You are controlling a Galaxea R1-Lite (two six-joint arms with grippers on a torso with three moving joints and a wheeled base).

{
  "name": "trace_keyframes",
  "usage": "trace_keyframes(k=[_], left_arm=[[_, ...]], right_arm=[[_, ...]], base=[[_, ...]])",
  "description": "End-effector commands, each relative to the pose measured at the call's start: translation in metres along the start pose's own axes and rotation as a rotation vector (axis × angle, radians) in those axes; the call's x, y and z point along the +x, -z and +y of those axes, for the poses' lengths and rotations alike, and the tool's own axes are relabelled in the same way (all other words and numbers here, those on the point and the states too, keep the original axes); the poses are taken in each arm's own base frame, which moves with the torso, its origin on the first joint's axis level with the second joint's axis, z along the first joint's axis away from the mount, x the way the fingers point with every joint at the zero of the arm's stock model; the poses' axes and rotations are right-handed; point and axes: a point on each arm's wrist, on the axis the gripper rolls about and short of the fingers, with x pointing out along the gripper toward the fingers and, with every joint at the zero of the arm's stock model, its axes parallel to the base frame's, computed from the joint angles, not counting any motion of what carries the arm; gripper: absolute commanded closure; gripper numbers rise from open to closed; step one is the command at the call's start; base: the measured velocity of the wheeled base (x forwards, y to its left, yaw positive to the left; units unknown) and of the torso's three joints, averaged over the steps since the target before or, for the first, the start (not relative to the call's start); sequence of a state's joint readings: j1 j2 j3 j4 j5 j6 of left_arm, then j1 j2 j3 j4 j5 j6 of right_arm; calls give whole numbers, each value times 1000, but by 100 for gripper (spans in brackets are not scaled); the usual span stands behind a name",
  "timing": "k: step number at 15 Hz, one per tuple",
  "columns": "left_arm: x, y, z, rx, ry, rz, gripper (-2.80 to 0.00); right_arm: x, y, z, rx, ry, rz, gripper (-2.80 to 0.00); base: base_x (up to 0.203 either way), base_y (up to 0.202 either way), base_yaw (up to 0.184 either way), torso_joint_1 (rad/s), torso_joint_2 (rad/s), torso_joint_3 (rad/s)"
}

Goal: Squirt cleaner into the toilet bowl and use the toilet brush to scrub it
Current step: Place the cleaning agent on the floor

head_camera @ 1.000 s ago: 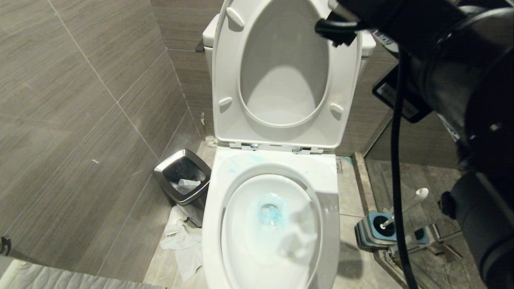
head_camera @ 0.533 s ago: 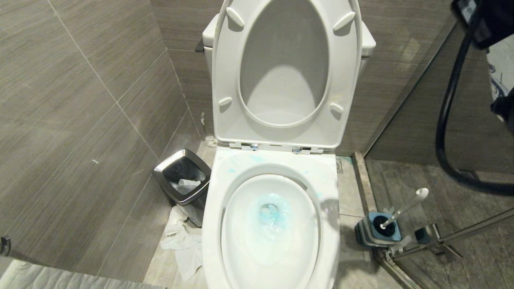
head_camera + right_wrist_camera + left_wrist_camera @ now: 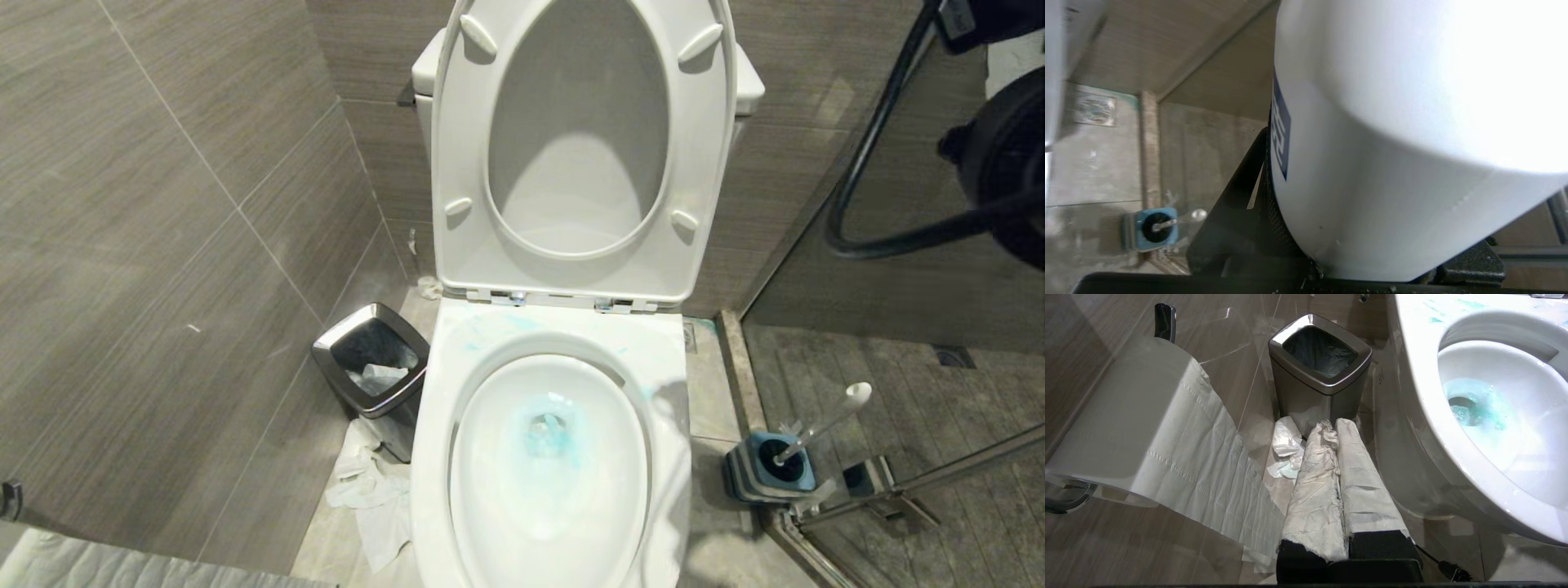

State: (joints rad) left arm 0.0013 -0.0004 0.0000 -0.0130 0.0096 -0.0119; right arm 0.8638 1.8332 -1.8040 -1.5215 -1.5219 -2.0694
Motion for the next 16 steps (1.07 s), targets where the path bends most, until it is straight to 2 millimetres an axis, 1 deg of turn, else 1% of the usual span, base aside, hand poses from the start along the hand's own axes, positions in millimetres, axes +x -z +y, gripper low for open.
trace_keyframes(k=[1, 3, 4, 6, 7, 8, 9, 11, 13, 15, 16], left_arm=[[1, 2, 0, 0, -2, 7, 0], [1, 2, 0, 0, 0, 7, 0], [1, 2, 0, 0, -1, 7, 0], [1, 2, 0, 0, -1, 7, 0], [1, 2, 0, 0, 0, 7, 0], [1, 2, 0, 0, -2, 7, 0], [1, 2, 0, 0, -1, 7, 0], [1, 2, 0, 0, 0, 7, 0], [1, 2, 0, 0, -2, 7, 0], [1, 2, 0, 0, 0, 7, 0], [1, 2, 0, 0, -2, 7, 0]], right_arm=[[17, -1, 27, -45, 46, 41, 0], [34, 0, 42, -61, 89, 71, 0], [38, -1, 43, -51, 100, 79, 0], [40, -5, 29, 7, 114, 83, 0], [43, -5, 19, 30, 127, 89, 0], [45, -5, 6, 54, 138, 93, 0], [48, -4, -5, 73, 155, 101, 0], [48, 1, -23, 76, 165, 107, 0], [53, 18, -32, -38, 185, 134, 0], [52, 41, -56, -214, 193, 164, 0], [53, 53, -69, -342, 215, 152, 0]], base=[[0, 0, 0, 0, 0, 0], [0, 0, 0, 0, 0, 0], [0, 0, 0, 0, 0, 0], [0, 0, 0, 0, 0, 0], [0, 0, 0, 0, 0, 0], [0, 0, 0, 0, 0, 0], [0, 0, 0, 0, 0, 0], [0, 0, 0, 0, 0, 0], [0, 0, 0, 0, 0, 0], [0, 0, 0, 0, 0, 0], [0, 0, 0, 0, 0, 0]])
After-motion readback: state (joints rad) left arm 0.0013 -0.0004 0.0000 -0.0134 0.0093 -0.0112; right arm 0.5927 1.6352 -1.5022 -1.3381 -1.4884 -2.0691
